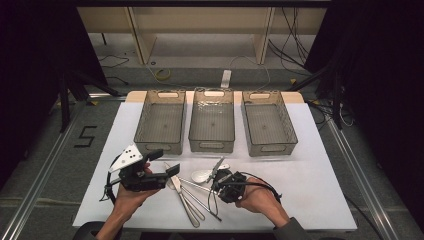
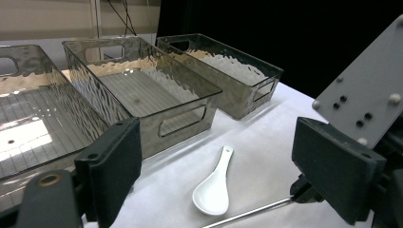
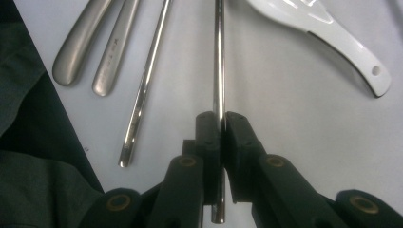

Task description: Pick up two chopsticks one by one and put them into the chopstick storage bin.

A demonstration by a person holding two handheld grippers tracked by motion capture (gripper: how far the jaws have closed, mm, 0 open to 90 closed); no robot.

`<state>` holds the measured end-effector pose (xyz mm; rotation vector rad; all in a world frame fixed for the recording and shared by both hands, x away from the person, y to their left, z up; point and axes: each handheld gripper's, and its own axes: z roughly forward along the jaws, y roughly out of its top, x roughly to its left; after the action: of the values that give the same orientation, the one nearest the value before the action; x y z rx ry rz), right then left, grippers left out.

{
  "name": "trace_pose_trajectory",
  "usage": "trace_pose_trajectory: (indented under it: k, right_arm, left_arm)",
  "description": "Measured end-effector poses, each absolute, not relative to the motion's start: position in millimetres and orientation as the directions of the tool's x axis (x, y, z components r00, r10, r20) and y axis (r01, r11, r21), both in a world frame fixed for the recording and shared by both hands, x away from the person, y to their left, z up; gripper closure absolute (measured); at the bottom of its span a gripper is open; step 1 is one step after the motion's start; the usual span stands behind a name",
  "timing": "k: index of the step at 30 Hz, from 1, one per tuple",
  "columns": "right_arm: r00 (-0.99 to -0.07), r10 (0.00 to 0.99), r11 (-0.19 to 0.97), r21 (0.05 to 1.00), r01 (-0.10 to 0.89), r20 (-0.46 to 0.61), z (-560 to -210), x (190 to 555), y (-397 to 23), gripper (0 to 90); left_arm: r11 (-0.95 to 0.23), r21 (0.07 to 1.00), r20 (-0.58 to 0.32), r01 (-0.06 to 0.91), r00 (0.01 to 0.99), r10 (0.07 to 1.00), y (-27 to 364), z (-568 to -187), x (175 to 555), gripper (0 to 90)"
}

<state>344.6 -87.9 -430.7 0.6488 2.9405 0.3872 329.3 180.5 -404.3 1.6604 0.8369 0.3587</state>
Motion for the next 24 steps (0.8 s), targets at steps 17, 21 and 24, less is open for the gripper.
trace_pose_trajectory:
  k: [17,21,24]
  right_arm:
    - [-0.905,0.416,0.872,0.32,0.369,-0.091,-401.2,339.3,-97.4,85.5]
    - [-0.893,0.439,0.852,0.36,0.379,-0.1,-390.7,338.4,-101.5,85.5]
    - [-0.89,0.442,0.845,0.385,0.372,-0.11,-384.1,337.7,-104.2,85.5]
  left_arm:
    - [-0.039,0.93,-0.24,0.365,0.685,0.688,179.6,-406.4,330.7,16.6]
    - [-0.029,0.911,-0.279,0.412,0.666,0.692,176.0,-409.6,332.2,16.5]
    - [-0.042,0.889,-0.296,0.455,0.644,0.705,172.0,-413.2,333.9,16.4]
